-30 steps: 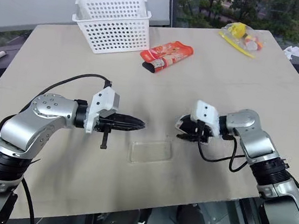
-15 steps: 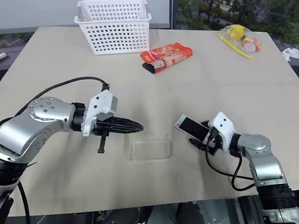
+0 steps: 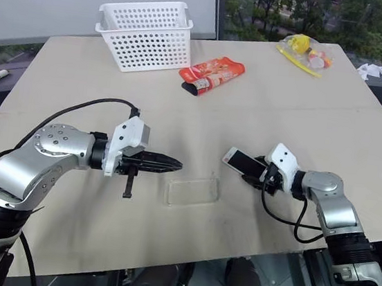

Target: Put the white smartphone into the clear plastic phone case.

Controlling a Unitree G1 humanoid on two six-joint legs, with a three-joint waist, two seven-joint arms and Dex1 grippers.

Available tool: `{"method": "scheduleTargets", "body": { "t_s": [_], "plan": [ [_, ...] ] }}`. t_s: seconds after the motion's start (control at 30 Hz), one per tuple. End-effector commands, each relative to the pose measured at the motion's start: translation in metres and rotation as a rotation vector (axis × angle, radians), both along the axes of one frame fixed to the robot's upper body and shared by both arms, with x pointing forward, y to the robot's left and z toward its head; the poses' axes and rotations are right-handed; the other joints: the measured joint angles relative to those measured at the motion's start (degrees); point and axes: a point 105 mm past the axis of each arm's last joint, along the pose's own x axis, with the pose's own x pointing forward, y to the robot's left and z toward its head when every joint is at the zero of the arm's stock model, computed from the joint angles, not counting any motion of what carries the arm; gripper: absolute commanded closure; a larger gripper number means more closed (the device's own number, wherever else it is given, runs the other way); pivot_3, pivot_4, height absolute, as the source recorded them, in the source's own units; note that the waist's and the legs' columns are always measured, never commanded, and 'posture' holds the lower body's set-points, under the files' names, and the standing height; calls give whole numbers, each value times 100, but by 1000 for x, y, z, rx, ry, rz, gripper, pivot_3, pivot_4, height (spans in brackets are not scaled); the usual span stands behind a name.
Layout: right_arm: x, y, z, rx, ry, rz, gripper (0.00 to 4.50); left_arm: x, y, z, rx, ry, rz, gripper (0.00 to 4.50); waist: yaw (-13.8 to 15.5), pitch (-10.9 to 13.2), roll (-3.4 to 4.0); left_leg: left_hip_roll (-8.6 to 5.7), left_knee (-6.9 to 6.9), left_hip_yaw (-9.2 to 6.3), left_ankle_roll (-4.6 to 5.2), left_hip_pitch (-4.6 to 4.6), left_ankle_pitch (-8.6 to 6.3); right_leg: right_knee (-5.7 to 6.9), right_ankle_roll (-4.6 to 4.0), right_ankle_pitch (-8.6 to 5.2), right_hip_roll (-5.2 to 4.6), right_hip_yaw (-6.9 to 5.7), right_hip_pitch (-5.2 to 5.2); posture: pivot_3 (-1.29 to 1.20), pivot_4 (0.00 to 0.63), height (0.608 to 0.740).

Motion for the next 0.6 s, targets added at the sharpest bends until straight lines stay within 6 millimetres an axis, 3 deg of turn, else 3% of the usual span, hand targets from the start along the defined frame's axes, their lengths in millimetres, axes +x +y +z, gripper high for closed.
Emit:
{"method": "scheduleTargets", "body": {
  "t_s": [0.03,0.17,0.27,0.5,0.6],
  "plan": [
    [-3,-10,-16,-66,33,-7,1504,1,2,9,-1,-54,11,4500,0,0,1,0,0,0,0,0,0,0,0,0,0,0,0,0,150,740],
    [-5,15,24,31,-61,130,1504,4,2,15,-26,-62,20,4500,-2,6,5,0,-2,-1,0,-8,0,0,0,0,0,0,-4,0,150,740],
    [-14,29,40,33,-83,256,1504,5,0,19,-44,-66,17,4500,-17,12,12,1,-5,2,-2,-38,1,1,-1,1,2,0,-39,0,150,740],
    [-29,50,50,-80,-104,488,1504,3,-10,16,-34,-49,-33,4500,-6,20,22,1,-4,-1,-29,-91,16,-1,-1,2,1,-4,-85,0,150,740],
    [-35,57,53,-131,-102,573,1504,1,-19,2,-15,-21,-63,4500,10,22,22,0,-5,-5,-29,-94,16,-3,-1,2,-1,-6,-86,0,150,740]
  ]
}}
